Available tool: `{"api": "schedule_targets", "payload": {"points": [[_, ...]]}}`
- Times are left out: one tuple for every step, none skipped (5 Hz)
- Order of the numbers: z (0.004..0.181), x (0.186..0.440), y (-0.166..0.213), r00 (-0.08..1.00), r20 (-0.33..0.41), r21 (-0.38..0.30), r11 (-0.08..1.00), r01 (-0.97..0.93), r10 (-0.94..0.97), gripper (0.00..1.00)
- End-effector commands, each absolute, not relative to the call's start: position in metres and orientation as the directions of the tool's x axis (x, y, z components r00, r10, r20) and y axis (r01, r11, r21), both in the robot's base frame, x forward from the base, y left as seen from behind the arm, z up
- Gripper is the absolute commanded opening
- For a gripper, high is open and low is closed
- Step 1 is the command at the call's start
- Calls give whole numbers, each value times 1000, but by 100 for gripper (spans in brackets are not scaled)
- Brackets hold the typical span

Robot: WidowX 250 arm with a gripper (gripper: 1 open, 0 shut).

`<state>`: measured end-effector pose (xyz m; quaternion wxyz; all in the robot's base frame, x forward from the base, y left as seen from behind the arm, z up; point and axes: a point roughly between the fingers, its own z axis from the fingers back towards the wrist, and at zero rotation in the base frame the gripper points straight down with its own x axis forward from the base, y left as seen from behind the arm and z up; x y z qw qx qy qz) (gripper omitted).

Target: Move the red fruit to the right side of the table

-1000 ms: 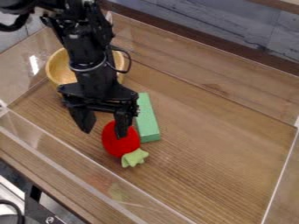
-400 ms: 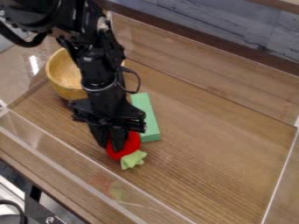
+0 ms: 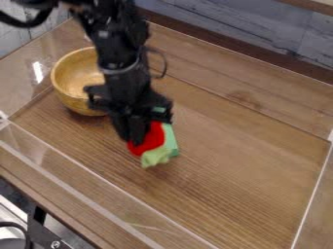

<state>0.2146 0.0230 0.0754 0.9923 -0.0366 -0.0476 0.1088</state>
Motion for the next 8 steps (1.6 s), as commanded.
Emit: {"api": "schedule_targets", "payload": {"points": [[99, 236, 0, 961, 145, -91, 970, -225, 237, 0], [95, 250, -29, 959, 156, -89, 970, -227, 239, 0], [88, 261, -58, 956, 170, -88, 970, -228, 240, 0], [83, 277, -84, 957, 185, -80, 974, -210, 222, 0], [75, 285, -99, 958, 198, -74, 978, -196, 207, 0], [73, 285, -108, 960, 212, -67, 983, -172, 183, 0], [70, 286, -113, 963, 220, -59, 988, -145, 155, 0], [64, 293, -112, 956, 231, -49, 983, -175, 182, 0]]}}
